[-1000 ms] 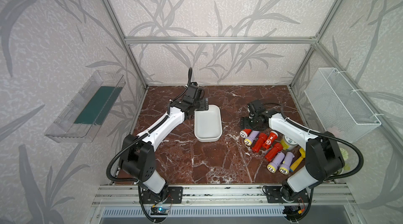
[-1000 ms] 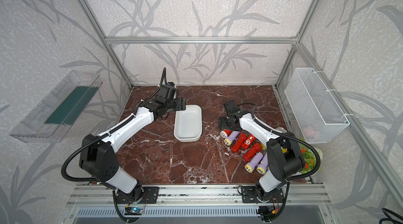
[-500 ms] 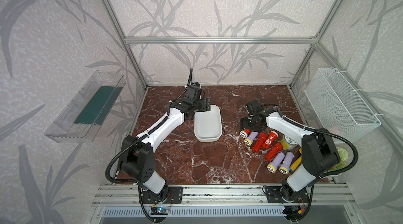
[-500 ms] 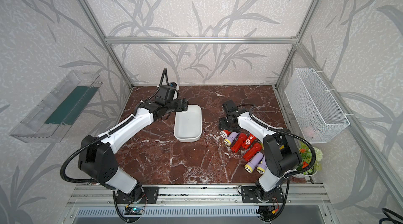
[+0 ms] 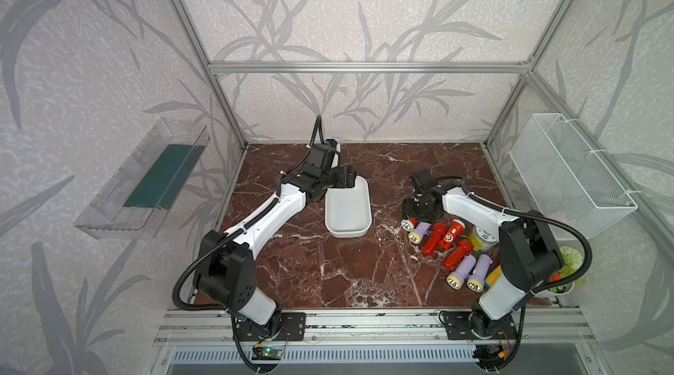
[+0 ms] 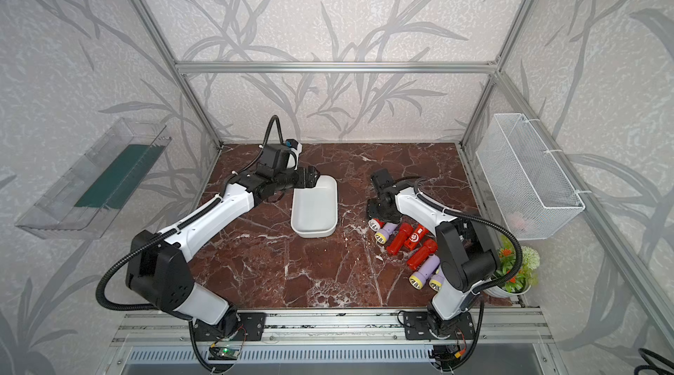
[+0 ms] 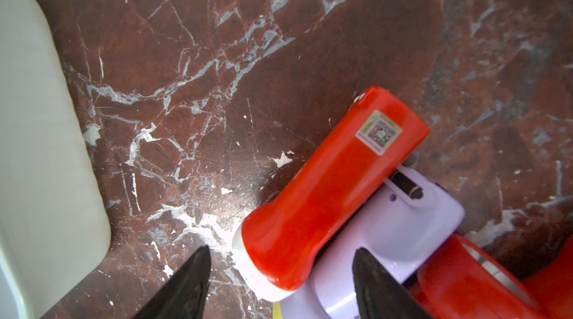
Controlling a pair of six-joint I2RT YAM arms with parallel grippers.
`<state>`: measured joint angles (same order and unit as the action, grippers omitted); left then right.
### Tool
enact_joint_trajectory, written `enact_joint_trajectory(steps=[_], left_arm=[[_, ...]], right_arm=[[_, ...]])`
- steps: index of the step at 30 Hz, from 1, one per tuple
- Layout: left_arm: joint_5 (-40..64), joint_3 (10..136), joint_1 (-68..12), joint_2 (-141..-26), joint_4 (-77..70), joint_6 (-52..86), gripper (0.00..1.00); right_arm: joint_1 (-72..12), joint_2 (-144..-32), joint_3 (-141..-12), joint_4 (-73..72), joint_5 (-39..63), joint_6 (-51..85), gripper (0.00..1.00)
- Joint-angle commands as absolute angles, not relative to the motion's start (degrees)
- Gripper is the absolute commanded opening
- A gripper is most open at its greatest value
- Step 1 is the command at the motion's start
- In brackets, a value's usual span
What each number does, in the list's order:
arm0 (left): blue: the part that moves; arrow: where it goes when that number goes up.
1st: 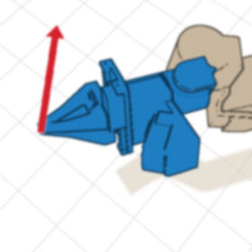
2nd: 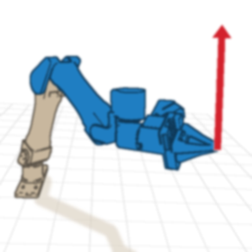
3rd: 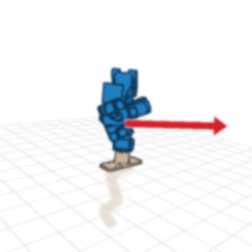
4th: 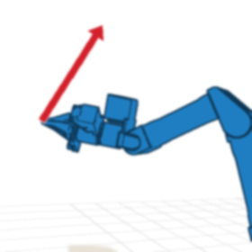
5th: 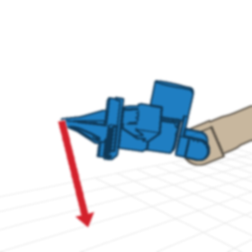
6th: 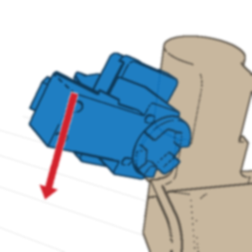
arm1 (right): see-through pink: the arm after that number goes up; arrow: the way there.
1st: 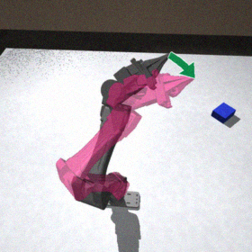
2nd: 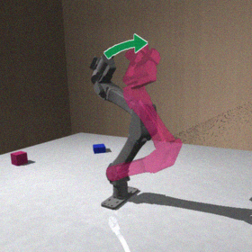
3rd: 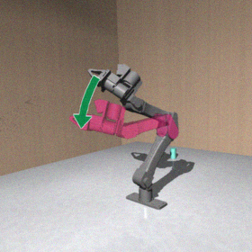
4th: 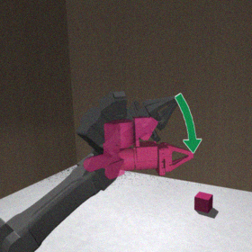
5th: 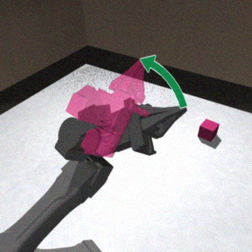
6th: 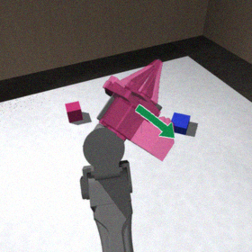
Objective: Put the flashlights into the storage boxes
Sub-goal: Pick up the flashlight from the center of the board.
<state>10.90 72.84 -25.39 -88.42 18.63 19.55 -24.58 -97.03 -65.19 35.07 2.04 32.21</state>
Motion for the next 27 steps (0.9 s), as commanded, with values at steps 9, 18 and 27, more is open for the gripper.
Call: enact_joint_trajectory(steps=[9, 18, 27], left_arm=[[31.0, 70.7, -25.2, -84.8, 20.2, 15.9, 0.9], [41.7, 73.2, -25.2, -81.6, 32.9, 10.1, 0.9], [42.6, 71.9, -25.2, -76.6, 41.6, 5.9, 0.91]], right_arm=[[-24.3, -100.3, -67.3, 36.6, 2.7, 34.6, 0.73], [-23.7, -102.8, -68.3, 36.2, 5.1, 35.7, 0.73], [-23.4, -105.8, -70.8, 36.6, 6.4, 34.7, 0.73]])
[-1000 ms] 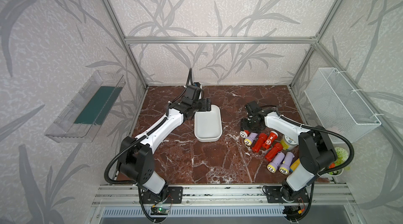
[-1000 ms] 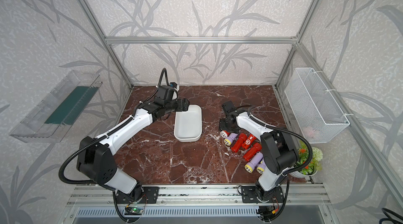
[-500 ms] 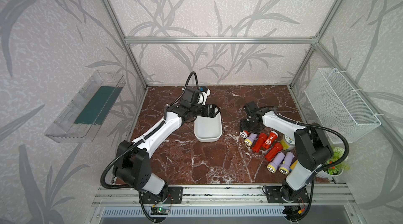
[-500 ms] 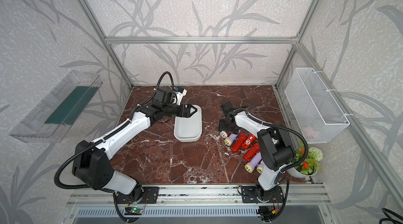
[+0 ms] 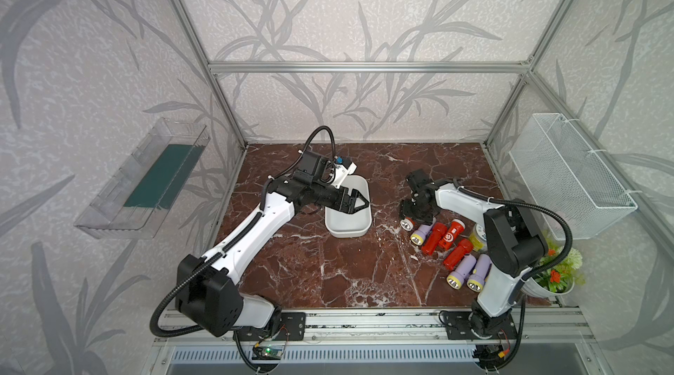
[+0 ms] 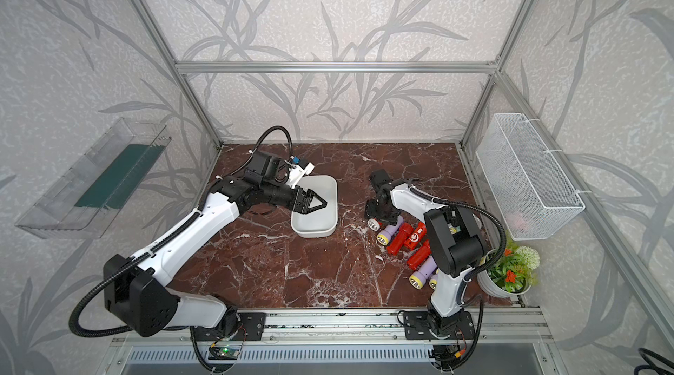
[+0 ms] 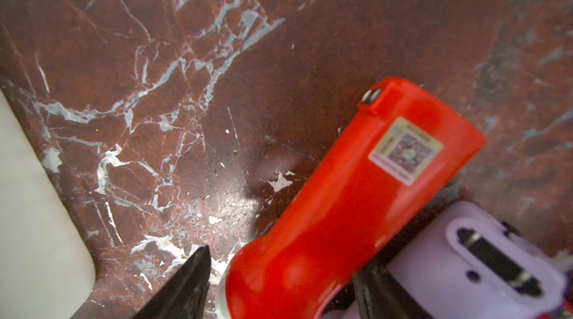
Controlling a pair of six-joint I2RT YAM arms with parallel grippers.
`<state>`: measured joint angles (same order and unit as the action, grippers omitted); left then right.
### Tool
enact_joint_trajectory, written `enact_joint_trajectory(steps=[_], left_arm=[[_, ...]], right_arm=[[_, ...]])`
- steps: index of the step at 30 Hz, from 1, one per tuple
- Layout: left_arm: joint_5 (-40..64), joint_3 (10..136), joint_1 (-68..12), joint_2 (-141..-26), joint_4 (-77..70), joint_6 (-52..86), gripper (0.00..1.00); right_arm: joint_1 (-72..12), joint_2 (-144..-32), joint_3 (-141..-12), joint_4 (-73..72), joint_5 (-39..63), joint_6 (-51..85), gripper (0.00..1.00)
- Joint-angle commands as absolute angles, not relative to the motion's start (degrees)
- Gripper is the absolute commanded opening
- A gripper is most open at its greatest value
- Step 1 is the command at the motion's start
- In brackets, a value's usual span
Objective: Put the flashlights into the storage boxes
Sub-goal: Pick up the flashlight from the center of the board.
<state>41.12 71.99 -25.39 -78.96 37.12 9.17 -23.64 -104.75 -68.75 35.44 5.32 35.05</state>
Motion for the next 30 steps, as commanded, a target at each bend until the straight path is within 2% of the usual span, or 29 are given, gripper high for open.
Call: enact_joint_trajectory(steps=[1, 9, 23, 30], left_arm=[[42.5, 71.0, -25.2, -76.1, 41.6, 5.8, 0.91], [40.1, 62.7, -25.4, -74.6, 38.0, 7.3, 0.91], [37.6, 62.3, -26.5, -72.4, 40.2, 5.3, 0.91], [35.4, 62.3, -27.5, -73.4, 37.8, 5.9, 0.91]], right_arm=[[-23.2, -106.2, -71.1, 36.6, 6.5, 34.5, 0.73], [-22.1, -109.9, -74.8, 37.0, 7.4, 33.6, 0.72], [-21.1, -115.2, -79.3, 39.1, 8.5, 32.9, 0.66], [-20.8, -116.8, -81.2, 40.8, 8.5, 32.8, 0.53]])
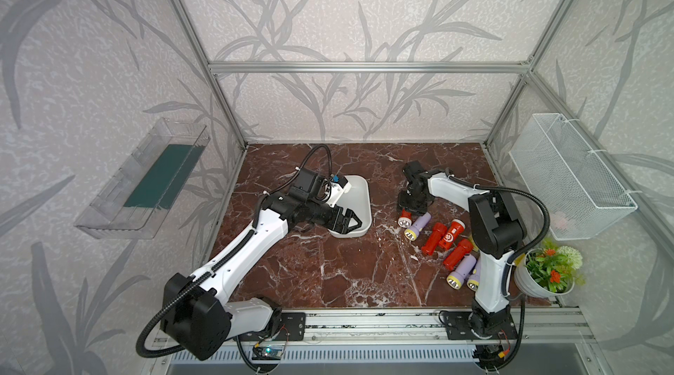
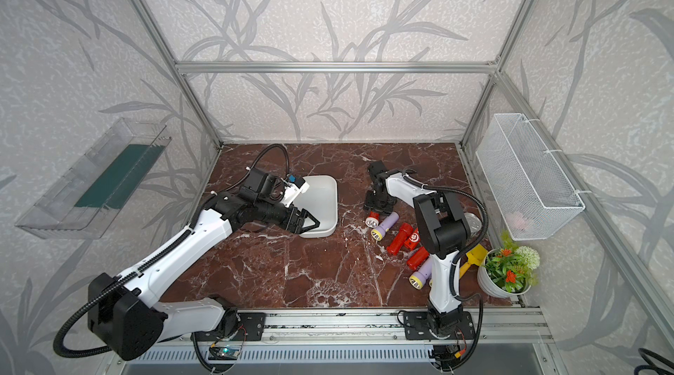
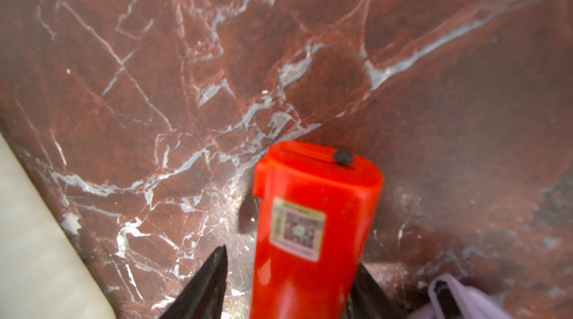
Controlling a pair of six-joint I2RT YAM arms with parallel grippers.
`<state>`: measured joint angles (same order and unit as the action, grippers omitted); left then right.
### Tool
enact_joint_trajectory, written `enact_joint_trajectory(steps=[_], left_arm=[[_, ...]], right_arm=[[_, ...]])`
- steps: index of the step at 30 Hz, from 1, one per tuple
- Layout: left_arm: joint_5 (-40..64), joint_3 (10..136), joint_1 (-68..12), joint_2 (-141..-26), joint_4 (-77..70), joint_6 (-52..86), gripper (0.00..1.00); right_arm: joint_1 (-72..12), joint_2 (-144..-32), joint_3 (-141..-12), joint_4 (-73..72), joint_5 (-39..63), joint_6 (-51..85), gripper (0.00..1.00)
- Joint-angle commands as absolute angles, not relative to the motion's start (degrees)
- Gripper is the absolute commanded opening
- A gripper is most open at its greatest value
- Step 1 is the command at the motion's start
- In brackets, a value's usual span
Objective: Put the flashlights into the storage boxes
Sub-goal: Pick up the flashlight from the center of the board.
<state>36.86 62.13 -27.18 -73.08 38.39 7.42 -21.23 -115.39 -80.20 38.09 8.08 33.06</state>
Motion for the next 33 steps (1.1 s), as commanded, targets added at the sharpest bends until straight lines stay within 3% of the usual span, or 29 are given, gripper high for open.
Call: enact_joint_trajectory(steps=[1, 8, 33], left_arm=[[35.3, 62.4, -27.6, -73.4, 37.6, 5.8, 0.91], [34.7, 63.2, -27.9, -73.9, 37.0, 5.9, 0.91], [31.7, 66.0, -28.5, -78.0, 34.5, 3.5, 0.91]], right_arm=[[-20.8, -116.9, -81.1, 40.9, 8.5, 32.8, 0.52], [-20.6, -116.9, -81.1, 41.5, 9.3, 32.5, 0.42], [-20.7, -113.5, -86.0, 45.4, 10.7, 32.1, 0.39]])
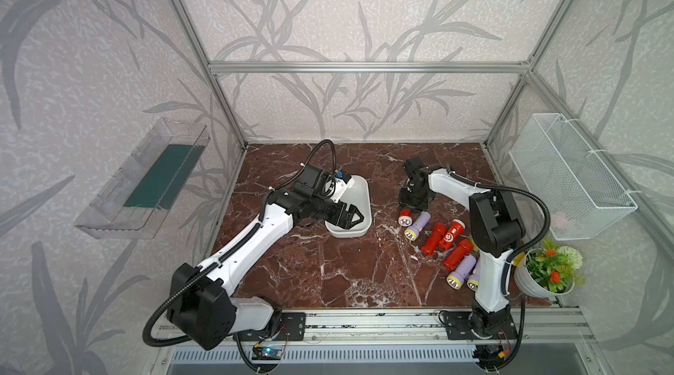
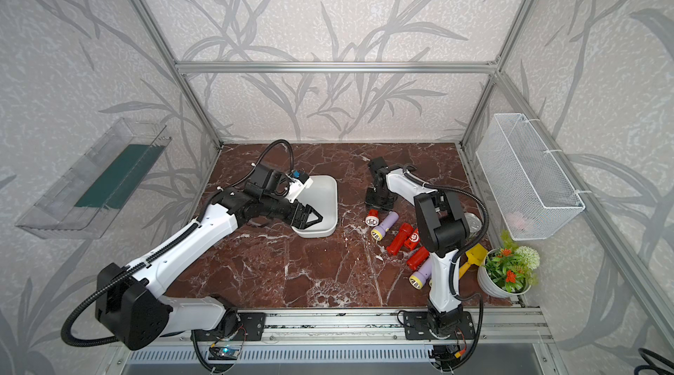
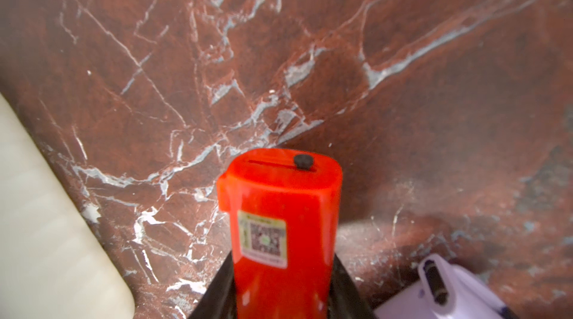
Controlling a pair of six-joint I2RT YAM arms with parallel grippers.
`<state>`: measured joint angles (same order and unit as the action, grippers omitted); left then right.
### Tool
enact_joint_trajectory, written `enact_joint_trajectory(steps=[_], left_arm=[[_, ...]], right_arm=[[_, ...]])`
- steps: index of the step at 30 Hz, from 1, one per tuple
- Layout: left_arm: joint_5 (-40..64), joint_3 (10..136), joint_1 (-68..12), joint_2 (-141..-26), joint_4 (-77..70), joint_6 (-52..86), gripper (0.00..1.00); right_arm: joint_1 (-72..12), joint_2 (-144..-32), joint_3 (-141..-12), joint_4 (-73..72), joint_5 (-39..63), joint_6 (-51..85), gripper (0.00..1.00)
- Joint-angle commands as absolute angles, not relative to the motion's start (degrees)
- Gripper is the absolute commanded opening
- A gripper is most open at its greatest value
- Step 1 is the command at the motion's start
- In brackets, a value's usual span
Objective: Put the flashlights into the storage boxes
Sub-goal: Pick up the flashlight from the center of the board.
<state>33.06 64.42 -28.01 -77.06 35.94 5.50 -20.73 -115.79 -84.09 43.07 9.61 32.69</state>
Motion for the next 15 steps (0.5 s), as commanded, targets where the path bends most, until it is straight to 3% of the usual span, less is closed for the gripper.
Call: enact_joint_trajectory(steps=[1, 15], left_arm=[[31.3, 66.2, -28.6, -78.3, 33.9, 3.5, 0.91], [30.9, 70.7, -30.6, -85.0, 30.1, 3.2, 0.9]], right_arm=[[-20.7, -113.4, -86.3, 45.5, 11.1, 32.0, 0.39], [-21.7, -111.6, -90.5, 47.7, 13.2, 32.0, 0.39]])
